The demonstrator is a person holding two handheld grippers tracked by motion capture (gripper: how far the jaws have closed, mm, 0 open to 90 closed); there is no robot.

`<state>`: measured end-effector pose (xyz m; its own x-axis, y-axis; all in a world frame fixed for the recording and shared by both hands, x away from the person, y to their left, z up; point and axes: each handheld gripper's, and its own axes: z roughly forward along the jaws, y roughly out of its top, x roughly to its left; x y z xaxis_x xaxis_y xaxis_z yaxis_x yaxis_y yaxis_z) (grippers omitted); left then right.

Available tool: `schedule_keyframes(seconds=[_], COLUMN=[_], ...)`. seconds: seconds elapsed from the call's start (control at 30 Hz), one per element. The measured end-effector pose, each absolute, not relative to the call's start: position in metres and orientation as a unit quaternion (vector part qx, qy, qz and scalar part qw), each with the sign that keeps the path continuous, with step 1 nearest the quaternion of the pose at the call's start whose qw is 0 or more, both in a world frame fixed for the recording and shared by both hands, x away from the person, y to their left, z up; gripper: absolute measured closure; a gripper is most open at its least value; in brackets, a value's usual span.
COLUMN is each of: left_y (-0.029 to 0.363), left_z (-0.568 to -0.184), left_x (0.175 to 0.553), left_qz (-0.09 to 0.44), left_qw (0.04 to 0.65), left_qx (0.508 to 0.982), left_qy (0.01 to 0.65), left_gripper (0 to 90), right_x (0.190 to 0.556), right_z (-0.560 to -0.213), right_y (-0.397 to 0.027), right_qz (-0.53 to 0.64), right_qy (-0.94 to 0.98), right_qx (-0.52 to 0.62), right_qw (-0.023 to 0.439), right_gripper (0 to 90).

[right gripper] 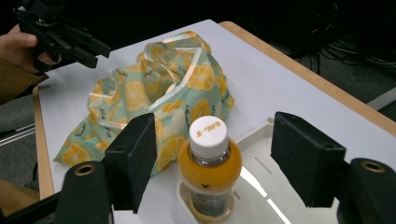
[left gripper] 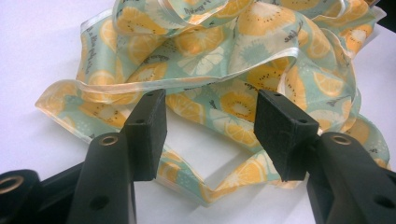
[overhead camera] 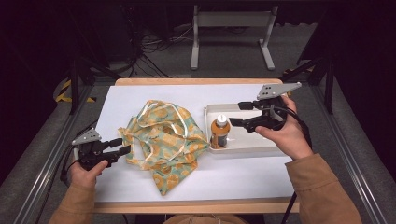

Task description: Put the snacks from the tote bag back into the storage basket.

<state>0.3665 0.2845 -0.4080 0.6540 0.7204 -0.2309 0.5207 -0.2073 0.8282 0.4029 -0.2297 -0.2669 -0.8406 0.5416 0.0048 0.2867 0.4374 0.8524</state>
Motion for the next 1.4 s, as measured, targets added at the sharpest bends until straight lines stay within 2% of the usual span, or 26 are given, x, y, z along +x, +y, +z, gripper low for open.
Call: schedule_keyframes(seconds=[0.23, 0.77, 1.17, 1.4], left_y=[0.285, 0.286, 0.285, 0.285], left_z=[-0.408, -0.410, -0.411, -0.412], left_x=[0.363, 0.359, 0.357, 0.356], left_qz=[0.108, 0.114, 0.118, 0.122], left_qw=[0.480, 0.481, 0.483, 0.486], left_qx=[0.770, 0.771, 0.772, 0.771], left_qy=[0.406, 0.402, 0.396, 0.393], left_gripper=[41.2, 39.1, 38.9, 38.8], right_x=[0.394, 0.373, 0.357, 0.353], right_z=[-0.267, -0.287, -0.326, -0.351], right_y=[-0.255, -0.315, -0.342, -0.351], right_qz=[0.477, 0.469, 0.455, 0.454], right_qy=[0.823, 0.802, 0.791, 0.781], right_qx=[0.269, 0.319, 0.353, 0.379], right_qw=[0.147, 0.185, 0.204, 0.200], right_gripper=[26.0, 24.9, 24.9, 24.9])
